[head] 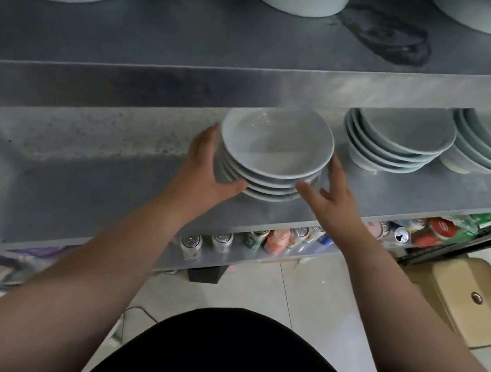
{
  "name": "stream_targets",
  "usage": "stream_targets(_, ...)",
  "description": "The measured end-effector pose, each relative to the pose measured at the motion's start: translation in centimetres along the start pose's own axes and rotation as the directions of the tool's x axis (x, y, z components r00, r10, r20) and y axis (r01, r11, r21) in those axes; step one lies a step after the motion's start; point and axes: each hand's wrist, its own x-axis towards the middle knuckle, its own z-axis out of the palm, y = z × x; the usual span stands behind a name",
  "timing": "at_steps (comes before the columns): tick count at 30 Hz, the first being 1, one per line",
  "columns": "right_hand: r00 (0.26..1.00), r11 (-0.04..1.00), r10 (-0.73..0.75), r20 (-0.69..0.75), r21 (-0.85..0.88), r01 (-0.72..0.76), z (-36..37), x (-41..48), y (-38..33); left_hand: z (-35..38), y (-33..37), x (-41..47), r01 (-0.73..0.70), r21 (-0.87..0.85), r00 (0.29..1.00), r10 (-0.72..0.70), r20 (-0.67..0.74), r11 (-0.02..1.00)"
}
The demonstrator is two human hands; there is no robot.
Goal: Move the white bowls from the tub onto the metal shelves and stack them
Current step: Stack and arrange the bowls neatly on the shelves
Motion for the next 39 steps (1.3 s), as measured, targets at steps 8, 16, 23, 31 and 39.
stream_targets(8, 0.99, 0.897, 0.138, 0.014, 0.421, -0.131, 1.4, 1.0, -1.0, 1.5, -0.8, 0.5, 0.022, -0.38, 0.994, 0.019, 0.104, 0.925)
stream_targets(16, 0.985, 0.889, 0.165, 0.052, 0.423, -0.172, 1.3, 4.1, -1.5, 1.7, 0.1, 2.2, -0.034, -0.171, 0.997, 0.022, -0.072, 0.985)
stream_targets(23, 0.983, 0.929, 0.141, 0.117, 0.327, -0.173, 1.1, 7.3, -2.2, 1.5, 0.6, 3.3, 0.014, -0.203, 0.995, -0.034, -0.095, 0.979)
stream_targets(31, 0.972, 0.942, 0.083, 0.218, 0.3, -0.148, 0.6, 7.6, -1.2, 2.0, 1.0, 1.9, 0.06, -0.14, 0.98, -0.085, -0.179, 0.988)
stream_targets(39, 0.966, 0.983, 0.032, 0.258, 0.166, -0.077, -1.0, 6.9, -0.1, 3.8, 1.3, 0.7, 0.223, -0.27, 0.912, -0.298, -0.281, 0.937)
